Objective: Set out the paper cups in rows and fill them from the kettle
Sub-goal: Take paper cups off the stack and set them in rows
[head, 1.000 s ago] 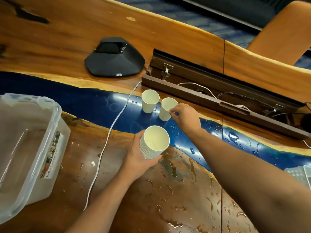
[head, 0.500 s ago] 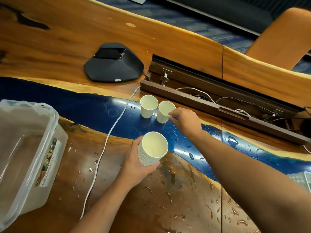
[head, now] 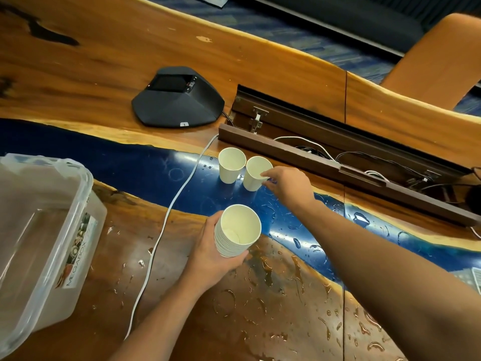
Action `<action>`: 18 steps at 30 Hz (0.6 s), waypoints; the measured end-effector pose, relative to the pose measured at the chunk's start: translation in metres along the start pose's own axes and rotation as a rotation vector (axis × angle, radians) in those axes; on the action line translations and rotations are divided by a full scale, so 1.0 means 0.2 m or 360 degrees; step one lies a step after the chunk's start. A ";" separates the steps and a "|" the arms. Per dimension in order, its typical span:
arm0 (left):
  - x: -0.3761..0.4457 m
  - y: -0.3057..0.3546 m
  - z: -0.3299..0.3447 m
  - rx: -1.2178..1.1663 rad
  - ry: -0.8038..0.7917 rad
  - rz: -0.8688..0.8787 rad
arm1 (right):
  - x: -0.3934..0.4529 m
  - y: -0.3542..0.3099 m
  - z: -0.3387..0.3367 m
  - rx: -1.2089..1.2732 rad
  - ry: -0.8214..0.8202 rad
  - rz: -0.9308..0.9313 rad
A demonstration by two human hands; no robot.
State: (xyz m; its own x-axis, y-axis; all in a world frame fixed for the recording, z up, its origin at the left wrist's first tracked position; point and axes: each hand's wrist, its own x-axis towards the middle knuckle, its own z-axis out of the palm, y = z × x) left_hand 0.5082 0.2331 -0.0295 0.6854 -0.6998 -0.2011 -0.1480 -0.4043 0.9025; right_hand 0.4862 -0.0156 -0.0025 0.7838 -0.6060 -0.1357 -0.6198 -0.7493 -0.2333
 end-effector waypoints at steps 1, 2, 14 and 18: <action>0.00 0.00 0.00 -0.0002 -0.0002 -0.0002 | -0.01 0.00 -0.02 0.0018 0.0026 -0.0007; 0.00 0.00 0.00 -0.0005 -0.0004 -0.0001 | -0.04 -0.01 -0.05 0.0065 0.0065 -0.0012; 0.02 0.00 0.00 -0.0145 -0.0066 0.0098 | -0.80 -0.18 -0.30 0.0361 -0.0151 -0.0644; -0.01 0.05 0.02 -0.0089 -0.0233 0.0125 | -0.91 -0.16 -0.29 0.0171 -0.0122 -0.0715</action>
State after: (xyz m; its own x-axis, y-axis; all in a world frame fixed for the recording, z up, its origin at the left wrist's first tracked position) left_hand 0.5031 0.2281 -0.0218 0.5617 -0.8078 -0.1787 -0.1543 -0.3145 0.9366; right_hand 0.3623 0.1030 0.0858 0.9767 -0.2033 -0.0683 -0.2139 -0.8986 -0.3832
